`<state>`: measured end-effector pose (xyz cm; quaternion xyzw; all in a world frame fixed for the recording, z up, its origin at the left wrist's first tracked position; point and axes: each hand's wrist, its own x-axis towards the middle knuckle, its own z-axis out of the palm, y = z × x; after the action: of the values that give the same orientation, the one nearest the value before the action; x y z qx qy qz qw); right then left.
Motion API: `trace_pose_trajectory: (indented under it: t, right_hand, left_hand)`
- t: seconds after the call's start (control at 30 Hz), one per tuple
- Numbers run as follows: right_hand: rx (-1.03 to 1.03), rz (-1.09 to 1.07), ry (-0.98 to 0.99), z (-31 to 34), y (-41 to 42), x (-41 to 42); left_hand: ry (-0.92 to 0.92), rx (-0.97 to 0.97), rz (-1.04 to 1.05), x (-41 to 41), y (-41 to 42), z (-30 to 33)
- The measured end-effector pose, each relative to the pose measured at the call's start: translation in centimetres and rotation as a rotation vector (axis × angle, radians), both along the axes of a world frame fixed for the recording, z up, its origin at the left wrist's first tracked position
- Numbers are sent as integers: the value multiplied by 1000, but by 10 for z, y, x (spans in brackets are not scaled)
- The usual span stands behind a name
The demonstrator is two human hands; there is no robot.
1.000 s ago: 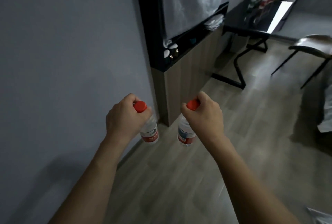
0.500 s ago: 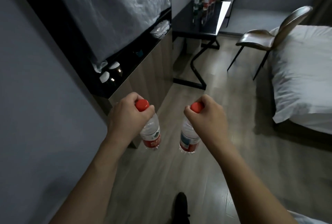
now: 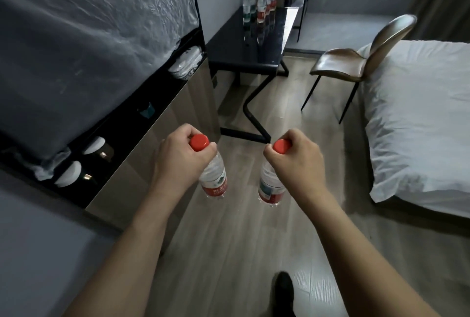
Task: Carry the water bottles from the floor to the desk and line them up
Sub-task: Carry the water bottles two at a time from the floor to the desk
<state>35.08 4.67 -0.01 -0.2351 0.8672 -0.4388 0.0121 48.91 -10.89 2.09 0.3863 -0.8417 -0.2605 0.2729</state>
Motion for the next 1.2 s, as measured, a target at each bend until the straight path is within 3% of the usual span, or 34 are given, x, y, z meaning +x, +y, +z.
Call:
trace_pose_trajectory:
  t: [0.57,0.87,1.2]
  right_hand:
    - [20,47,81,8,-84,-247]
    - [36,62,81,-7,-196,-356]
    - [16,47,67,5,-300,-469]
  left_hand:
    - [67,1,21,-240,-77,16]
    - [20,-8,-21,-345,-188,-7]
    - [35,-7,-52,-462,-300,9]
